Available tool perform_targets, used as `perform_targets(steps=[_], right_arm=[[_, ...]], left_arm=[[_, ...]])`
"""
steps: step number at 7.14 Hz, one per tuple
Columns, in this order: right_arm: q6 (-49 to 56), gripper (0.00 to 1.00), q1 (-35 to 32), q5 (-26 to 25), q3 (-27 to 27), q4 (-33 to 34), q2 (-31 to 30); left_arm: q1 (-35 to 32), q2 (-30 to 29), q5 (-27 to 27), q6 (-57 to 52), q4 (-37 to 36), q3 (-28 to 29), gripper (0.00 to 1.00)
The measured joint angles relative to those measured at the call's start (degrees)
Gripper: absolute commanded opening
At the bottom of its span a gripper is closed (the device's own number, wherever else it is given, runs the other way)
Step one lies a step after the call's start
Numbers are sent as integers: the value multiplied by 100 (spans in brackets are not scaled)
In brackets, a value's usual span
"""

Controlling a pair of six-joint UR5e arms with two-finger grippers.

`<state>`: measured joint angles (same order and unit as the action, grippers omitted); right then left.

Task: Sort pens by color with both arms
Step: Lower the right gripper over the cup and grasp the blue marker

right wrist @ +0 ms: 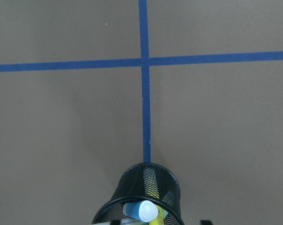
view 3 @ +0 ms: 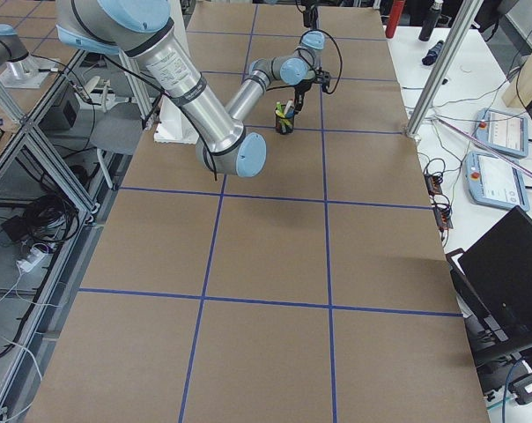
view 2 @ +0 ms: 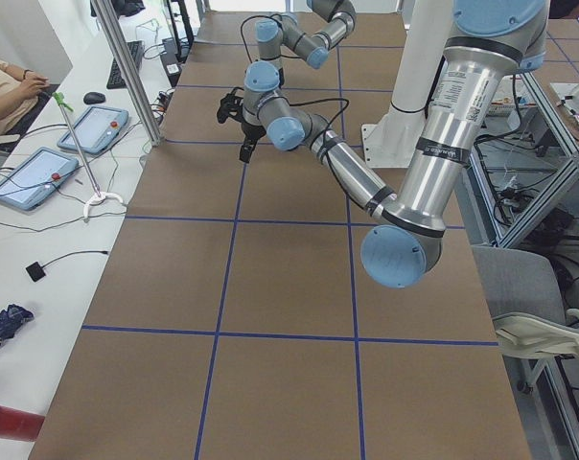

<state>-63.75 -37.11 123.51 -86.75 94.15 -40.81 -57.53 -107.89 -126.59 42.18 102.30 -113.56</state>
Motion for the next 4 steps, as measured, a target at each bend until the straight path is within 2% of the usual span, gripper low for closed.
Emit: perform_targets(steps=[4], right_arm=[[99,53,-19,23,391,-28,253]], left_arm=[[-9,55,5,1,-6,-94,100]])
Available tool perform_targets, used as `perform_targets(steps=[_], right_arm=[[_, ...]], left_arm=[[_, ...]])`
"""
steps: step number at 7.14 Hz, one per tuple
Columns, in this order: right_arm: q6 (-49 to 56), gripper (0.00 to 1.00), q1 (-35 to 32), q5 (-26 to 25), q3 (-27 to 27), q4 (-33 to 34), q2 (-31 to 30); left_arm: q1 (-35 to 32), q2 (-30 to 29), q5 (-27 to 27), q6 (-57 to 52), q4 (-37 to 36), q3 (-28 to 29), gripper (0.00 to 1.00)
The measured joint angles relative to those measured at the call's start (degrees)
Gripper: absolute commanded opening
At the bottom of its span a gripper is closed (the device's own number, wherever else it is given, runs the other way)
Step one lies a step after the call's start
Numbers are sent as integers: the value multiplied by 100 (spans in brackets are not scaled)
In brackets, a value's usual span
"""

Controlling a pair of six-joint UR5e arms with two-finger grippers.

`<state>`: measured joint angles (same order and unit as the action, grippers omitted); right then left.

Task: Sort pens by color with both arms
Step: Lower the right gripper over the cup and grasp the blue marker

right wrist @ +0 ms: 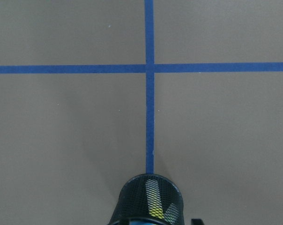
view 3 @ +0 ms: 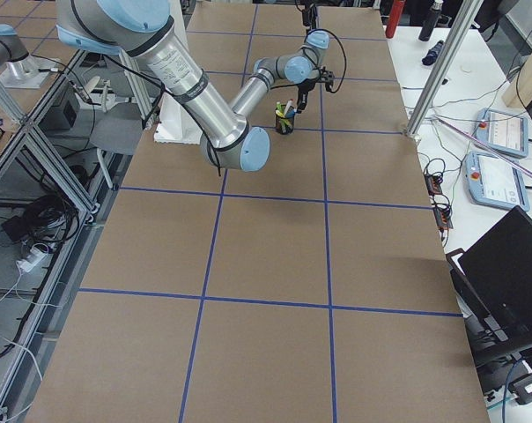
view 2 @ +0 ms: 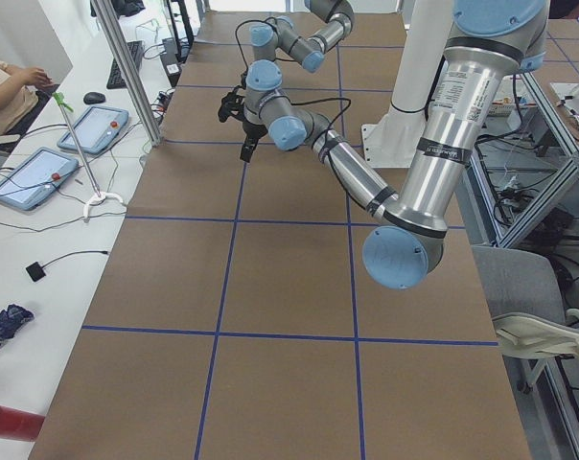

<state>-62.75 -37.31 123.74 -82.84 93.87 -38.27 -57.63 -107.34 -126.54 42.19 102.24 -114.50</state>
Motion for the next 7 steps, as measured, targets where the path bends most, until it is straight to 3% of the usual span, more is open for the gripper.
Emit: perform_targets(steps=[4,7], right_arm=[[8,48,93,-7,36,-1,-25],[16,37,159,-8,36,-1,-30]], left_arm=[[4,4,6,0,-2,-23,100],[-2,3,6,0,-2,-27,100]])
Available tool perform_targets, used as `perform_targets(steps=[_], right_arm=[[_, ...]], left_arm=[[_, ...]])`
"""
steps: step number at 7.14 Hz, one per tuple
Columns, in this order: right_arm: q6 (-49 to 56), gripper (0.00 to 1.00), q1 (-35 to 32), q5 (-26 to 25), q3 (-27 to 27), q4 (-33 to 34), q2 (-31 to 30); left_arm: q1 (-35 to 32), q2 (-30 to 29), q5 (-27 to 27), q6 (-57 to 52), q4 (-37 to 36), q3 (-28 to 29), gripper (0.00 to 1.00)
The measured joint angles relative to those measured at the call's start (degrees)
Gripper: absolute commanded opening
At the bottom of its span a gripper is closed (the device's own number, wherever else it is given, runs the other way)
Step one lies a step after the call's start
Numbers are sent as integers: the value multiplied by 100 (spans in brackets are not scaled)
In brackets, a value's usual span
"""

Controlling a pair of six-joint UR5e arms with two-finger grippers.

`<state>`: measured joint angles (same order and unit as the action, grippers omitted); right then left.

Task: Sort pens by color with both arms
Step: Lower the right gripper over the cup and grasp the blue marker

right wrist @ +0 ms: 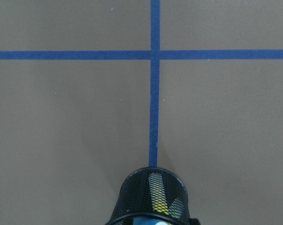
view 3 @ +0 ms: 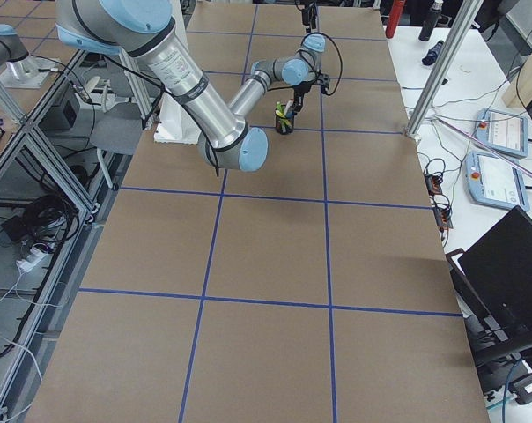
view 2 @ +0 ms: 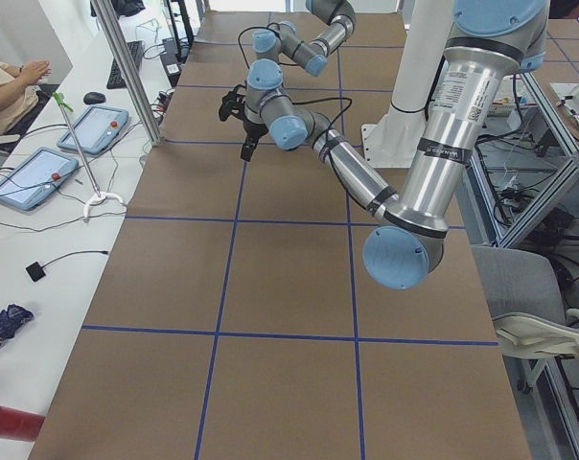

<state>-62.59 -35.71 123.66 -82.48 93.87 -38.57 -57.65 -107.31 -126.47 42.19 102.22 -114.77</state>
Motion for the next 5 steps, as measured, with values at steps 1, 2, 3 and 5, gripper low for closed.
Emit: perform_targets(steps=[1,2,3,5], right_arm=[[3,33,13,0,0,0,0],[11,32,16,-2,-1,-2,-1],[23,30,19,-6,-4,-8,3],[27,29,20,-8,-10,-16,22]], left_arm=[[1,0,0,0,0,4,100],[2,0,0,0,0,6,100],[2,0,0,0,0,7,100],[1,0,0,0,0,7,100]])
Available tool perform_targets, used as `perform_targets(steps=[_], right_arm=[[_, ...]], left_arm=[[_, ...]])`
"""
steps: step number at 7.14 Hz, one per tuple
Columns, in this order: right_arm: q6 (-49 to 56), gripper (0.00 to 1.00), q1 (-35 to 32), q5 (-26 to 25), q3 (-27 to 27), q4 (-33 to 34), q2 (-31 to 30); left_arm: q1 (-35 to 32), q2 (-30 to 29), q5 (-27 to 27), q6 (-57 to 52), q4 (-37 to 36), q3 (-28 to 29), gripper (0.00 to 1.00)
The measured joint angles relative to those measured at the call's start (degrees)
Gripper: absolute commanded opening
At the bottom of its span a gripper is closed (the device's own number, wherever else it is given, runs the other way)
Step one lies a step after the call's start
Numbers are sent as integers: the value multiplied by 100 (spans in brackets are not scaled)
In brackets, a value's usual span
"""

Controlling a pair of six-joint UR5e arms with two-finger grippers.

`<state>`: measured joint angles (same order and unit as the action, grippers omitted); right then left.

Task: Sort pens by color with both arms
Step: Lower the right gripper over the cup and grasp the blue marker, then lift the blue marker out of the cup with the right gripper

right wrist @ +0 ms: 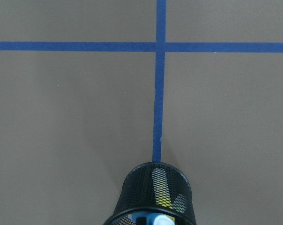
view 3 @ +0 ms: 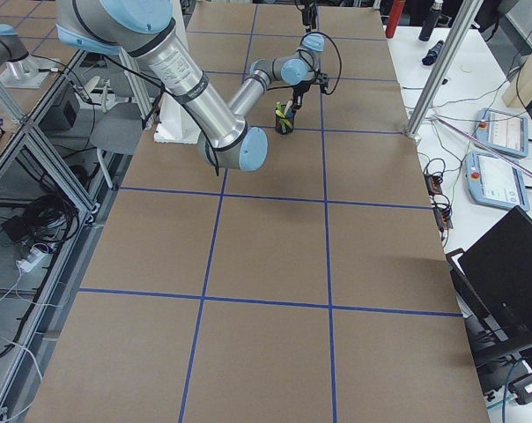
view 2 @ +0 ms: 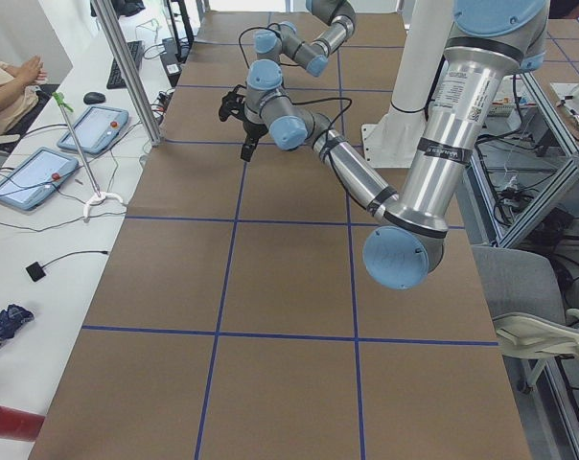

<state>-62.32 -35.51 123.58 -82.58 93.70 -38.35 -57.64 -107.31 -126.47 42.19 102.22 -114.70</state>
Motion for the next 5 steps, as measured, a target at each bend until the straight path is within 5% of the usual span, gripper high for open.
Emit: perform_targets(steps=[5], right_arm=[[-59,1,-12,8,-320,38,4]], left_arm=[[2,0,0,0,0,0,100]])
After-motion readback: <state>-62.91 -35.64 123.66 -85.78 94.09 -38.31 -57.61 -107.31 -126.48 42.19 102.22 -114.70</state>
